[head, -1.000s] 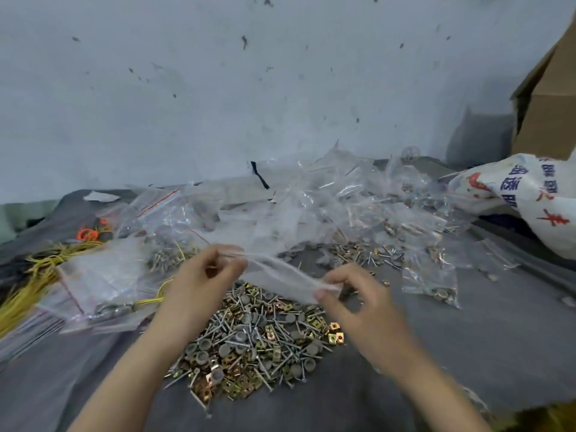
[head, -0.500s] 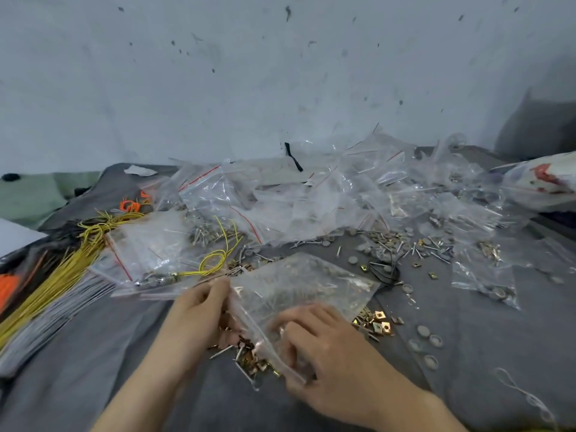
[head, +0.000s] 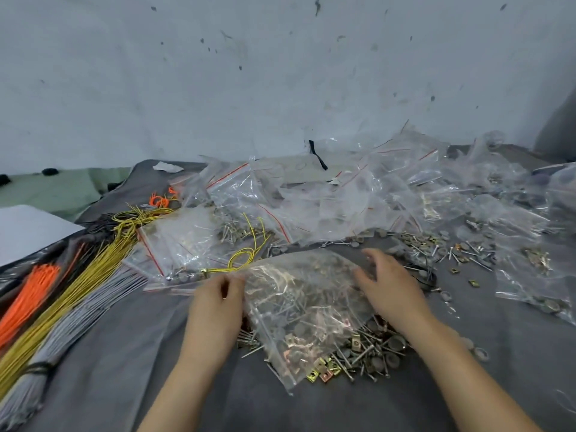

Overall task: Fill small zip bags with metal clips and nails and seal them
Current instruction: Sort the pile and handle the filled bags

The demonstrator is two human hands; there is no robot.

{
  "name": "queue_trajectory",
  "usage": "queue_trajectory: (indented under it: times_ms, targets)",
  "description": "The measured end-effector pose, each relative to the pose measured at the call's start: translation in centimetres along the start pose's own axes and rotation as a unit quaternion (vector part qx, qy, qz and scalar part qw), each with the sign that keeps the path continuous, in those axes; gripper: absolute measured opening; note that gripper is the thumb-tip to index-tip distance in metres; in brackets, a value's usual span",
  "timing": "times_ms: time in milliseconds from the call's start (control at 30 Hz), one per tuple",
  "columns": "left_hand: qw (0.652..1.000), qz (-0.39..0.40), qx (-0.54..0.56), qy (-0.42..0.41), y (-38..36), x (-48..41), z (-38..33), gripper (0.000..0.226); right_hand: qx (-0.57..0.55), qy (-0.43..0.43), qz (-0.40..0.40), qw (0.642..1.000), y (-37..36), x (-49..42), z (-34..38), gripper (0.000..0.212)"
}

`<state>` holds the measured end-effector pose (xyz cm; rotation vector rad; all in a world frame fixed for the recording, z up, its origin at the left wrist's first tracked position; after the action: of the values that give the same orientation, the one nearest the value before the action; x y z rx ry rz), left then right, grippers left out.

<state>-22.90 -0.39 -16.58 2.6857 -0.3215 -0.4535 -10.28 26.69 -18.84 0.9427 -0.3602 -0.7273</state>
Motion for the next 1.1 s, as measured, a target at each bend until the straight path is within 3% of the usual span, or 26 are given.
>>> queue_trajectory:
  times_ms: [100, 167, 467, 700, 767, 867, 1100]
  targets:
    - [1.000, -0.009, 0.003, -0.025, -0.4, -0.1, -0.6, 0.033, 0.095, -0.028, -0.008, 0.995, -1.2, -1.4, 0.2, 0.055]
    - [0.999, -0.014, 0.010, -0.032, -0.5, -0.4, -0.9, 0.031, 0.102, -0.043, -0.008, 0.994, -1.6, -2.1, 0.4, 0.053]
    - [0.998, 0.002, 0.066, -0.024, -1.4, -0.7, -2.4, 0.024, 0.010, -0.059, -0.018, 0.998, 0.7, -1.0, -0.9, 0.019]
    - [0.993, 0.043, 0.105, 0.001, -4.6, -0.4, -3.0, 0.036, -0.080, -0.083, -0.082, 0.990, 6.3, 2.2, -5.2, 0.014]
    - [0.995, 0.055, 0.088, 0.004, -5.6, -0.1, -2.6, 0.035, -0.039, -0.058, -0.117, 0.991, 6.7, 2.8, -5.0, 0.027]
    - [0.996, 0.048, 0.074, -0.012, -5.8, -0.1, -1.7, 0.033, -0.088, 0.037, -0.151, 0.984, 7.1, 3.2, -1.7, 0.031]
    - [0.991, 0.069, 0.045, -0.104, -6.2, -0.9, -3.6, 0.029, -0.117, 0.208, -0.033, 0.971, 2.7, 1.9, 6.7, 0.037]
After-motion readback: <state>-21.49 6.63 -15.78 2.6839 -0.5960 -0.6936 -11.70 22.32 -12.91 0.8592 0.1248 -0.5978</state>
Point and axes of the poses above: each hand's wrist, its own x-axis away from the middle knuckle, its own y-axis out of the back of the hand, z = x × y, the point moved 8 cm from there along -x, towards the middle knuckle, and after that the axes turned 6 degrees about -y, right-handed, at the moved point
